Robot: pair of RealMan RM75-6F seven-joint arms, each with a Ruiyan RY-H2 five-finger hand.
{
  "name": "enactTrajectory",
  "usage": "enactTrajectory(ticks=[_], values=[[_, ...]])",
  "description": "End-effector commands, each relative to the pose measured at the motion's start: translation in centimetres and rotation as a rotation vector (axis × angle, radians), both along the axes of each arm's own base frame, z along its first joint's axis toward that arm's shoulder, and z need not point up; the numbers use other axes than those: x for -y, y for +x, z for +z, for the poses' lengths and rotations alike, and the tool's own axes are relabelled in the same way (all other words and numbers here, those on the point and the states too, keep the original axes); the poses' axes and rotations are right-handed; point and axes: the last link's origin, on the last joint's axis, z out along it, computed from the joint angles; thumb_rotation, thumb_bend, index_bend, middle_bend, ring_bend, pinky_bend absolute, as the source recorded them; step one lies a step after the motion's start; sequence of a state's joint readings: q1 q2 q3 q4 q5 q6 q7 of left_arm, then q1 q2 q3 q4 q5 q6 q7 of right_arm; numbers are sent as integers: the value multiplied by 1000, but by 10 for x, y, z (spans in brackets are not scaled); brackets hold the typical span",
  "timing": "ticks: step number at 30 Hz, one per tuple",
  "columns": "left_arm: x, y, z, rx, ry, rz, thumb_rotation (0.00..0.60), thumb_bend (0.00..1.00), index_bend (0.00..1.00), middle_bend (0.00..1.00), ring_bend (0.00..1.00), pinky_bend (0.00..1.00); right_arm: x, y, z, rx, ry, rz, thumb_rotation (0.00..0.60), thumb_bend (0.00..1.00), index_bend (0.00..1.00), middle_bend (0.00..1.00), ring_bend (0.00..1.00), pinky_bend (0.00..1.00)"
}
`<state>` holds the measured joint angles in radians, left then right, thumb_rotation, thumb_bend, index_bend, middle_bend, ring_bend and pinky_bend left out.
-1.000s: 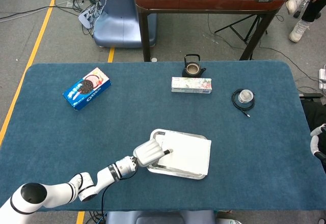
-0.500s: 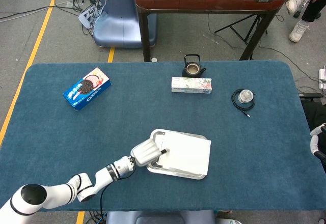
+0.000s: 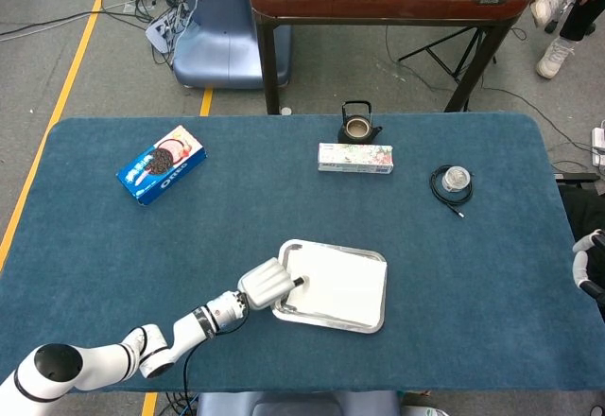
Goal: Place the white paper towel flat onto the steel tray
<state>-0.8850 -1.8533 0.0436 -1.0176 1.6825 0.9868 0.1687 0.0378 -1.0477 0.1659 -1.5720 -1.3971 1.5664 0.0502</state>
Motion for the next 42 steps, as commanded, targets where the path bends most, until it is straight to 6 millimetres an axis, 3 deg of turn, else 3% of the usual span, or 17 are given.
enactTrajectory(ticks=[1, 24, 42], values=[[0, -3, 1, -5, 4, 7, 600, 653, 278, 1000, 1000, 1000, 0, 0, 0, 0, 0, 1, 600, 517, 546, 476, 378, 433], [5, -14, 11, -25, 30, 28, 600, 652, 282, 1000, 1000, 1000, 3, 0, -5, -11, 30, -3, 600, 517, 546, 476, 378, 433], [16, -11, 21, -9, 32, 15, 600, 653, 304, 1000, 1000, 1000, 0, 5, -9, -16, 77, 21, 600, 511, 546, 469, 369, 433]])
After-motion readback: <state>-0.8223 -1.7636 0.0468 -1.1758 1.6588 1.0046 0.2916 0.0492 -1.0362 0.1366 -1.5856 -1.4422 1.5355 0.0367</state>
